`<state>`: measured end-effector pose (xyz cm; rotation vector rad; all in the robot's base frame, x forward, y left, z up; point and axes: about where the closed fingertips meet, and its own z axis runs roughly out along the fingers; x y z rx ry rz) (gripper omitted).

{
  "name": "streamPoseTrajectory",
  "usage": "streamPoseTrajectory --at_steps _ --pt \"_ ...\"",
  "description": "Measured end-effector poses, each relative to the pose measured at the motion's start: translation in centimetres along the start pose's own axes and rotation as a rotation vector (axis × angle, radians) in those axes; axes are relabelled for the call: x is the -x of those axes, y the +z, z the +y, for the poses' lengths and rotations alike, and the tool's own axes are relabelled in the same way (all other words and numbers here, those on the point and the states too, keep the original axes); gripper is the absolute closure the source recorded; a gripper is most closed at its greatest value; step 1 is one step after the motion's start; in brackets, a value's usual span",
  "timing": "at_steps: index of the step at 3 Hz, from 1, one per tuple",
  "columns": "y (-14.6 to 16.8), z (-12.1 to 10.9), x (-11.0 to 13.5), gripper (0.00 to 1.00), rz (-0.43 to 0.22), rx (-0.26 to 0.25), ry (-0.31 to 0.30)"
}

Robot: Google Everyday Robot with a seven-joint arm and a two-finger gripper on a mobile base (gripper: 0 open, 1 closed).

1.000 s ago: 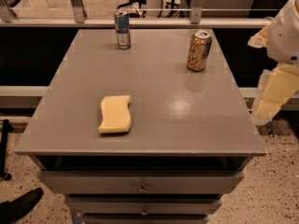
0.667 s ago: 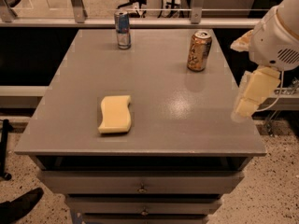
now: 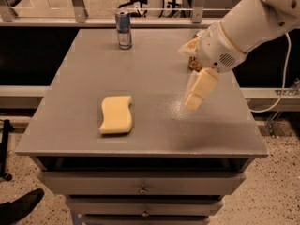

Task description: Pick sponge

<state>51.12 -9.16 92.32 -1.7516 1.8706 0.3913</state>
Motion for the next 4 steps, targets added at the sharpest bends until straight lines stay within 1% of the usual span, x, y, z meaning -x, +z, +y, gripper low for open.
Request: streamPoseTrajectory --at_steps 1,2,3,4 --pt "3.9 -0.2 3.7 0.00 -0.113 0.077 -0.066" --pt "7.5 -0.1 6.3 0.00 -0.193 0.141 -0.100" --pt "10.5 0.7 8.1 0.00 -0.252 0.202 -0.112" --pt "13.8 2.0 8.9 0.00 -0.285 0.276 -0.115"
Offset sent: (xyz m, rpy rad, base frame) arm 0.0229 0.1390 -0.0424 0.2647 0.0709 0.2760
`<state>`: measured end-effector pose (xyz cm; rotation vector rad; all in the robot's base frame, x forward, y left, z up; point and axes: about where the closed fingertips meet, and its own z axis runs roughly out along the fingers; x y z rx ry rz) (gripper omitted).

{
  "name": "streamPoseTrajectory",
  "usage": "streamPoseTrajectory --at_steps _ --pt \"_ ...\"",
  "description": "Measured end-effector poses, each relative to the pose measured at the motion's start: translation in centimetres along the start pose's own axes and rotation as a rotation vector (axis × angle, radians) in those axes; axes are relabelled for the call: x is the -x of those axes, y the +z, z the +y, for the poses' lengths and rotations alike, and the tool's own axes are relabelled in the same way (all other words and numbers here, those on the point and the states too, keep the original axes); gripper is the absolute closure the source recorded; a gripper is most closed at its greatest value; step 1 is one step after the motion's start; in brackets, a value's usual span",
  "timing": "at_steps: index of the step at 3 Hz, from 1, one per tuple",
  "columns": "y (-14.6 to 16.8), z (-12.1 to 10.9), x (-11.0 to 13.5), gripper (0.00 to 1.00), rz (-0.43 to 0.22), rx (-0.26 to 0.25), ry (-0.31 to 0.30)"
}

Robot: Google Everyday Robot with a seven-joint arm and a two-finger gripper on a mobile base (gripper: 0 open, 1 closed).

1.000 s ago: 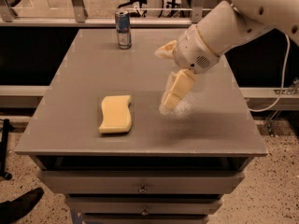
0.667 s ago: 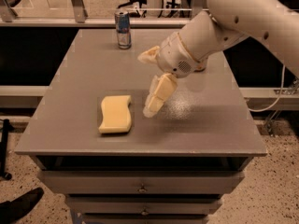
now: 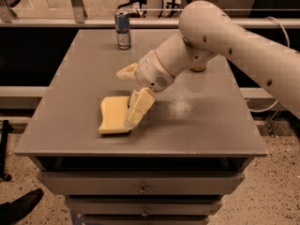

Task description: Pick sponge

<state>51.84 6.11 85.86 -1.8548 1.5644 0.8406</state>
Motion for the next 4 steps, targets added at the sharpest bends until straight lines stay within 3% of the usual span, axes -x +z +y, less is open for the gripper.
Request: streamPoseTrajectory --at_steps 2,4 --pt "2.3 0.7 -0.6 0.00 -0.025 0.052 0.020" --pt "2.0 3.0 -0.4 0.49 -0.041 0.074 0.046"
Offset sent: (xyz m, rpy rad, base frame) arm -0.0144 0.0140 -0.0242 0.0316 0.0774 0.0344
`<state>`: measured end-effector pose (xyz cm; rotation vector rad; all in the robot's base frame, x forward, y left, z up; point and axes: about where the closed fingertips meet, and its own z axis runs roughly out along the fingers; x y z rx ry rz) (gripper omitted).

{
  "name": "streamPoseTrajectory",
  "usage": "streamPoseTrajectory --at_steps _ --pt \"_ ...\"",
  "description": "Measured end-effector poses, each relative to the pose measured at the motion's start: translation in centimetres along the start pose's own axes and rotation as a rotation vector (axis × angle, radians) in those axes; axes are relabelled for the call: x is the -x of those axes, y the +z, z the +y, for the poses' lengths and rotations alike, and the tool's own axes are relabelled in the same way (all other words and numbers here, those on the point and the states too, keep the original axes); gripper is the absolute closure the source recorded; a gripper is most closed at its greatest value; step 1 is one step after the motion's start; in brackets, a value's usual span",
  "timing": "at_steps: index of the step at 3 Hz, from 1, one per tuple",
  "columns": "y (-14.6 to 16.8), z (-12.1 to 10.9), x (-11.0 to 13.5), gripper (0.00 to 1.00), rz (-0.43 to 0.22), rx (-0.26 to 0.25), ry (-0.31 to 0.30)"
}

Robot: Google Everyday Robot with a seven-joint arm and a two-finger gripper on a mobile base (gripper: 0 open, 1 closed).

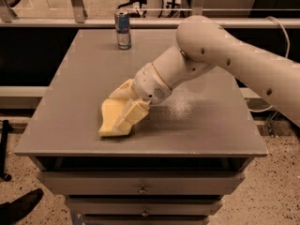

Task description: Pick sponge

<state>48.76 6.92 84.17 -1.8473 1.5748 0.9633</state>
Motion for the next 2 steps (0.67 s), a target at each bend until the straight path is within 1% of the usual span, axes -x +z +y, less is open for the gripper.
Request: streamPoseTrajectory --at_steps 1,2 --pt "-0.6 0.4 -0.2 0.72 0.001 -0.006 0.013" --pt "-3.8 -0.4 0.2 1.00 -0.004 -0.068 0.012"
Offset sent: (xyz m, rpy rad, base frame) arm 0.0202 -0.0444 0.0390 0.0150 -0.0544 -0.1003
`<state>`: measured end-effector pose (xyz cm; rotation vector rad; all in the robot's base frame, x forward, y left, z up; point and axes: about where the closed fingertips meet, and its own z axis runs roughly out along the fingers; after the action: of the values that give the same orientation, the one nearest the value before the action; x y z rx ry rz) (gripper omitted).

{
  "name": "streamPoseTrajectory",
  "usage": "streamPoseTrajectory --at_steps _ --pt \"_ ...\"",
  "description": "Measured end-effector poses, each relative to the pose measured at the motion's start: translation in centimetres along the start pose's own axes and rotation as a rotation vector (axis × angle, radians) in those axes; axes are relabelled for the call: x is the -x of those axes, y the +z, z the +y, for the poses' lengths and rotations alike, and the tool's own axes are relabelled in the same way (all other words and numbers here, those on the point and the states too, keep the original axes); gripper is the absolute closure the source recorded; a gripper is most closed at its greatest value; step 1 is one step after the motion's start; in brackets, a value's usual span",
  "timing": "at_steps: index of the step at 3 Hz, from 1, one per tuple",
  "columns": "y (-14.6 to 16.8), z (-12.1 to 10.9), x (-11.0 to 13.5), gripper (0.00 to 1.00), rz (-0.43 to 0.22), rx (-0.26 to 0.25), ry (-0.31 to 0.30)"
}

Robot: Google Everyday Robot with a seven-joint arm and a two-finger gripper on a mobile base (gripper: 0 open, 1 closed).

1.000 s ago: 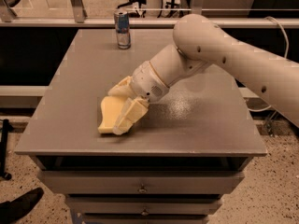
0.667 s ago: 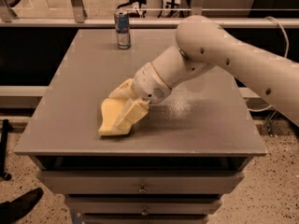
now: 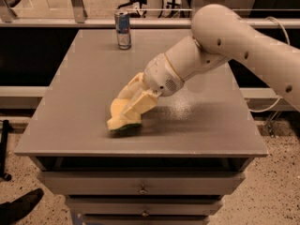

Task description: Pick sponge

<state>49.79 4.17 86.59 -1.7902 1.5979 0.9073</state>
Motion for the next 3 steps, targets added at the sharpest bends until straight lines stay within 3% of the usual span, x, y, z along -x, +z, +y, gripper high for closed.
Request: streamPoseTrajectory --at_steps 1,3 --pt "-2.8 -1.2 0.5 1.00 -0.006 -0.060 -0.007" --pt "-5.4 -2.4 0.7 1.00 -0.025 -0.116 0.000"
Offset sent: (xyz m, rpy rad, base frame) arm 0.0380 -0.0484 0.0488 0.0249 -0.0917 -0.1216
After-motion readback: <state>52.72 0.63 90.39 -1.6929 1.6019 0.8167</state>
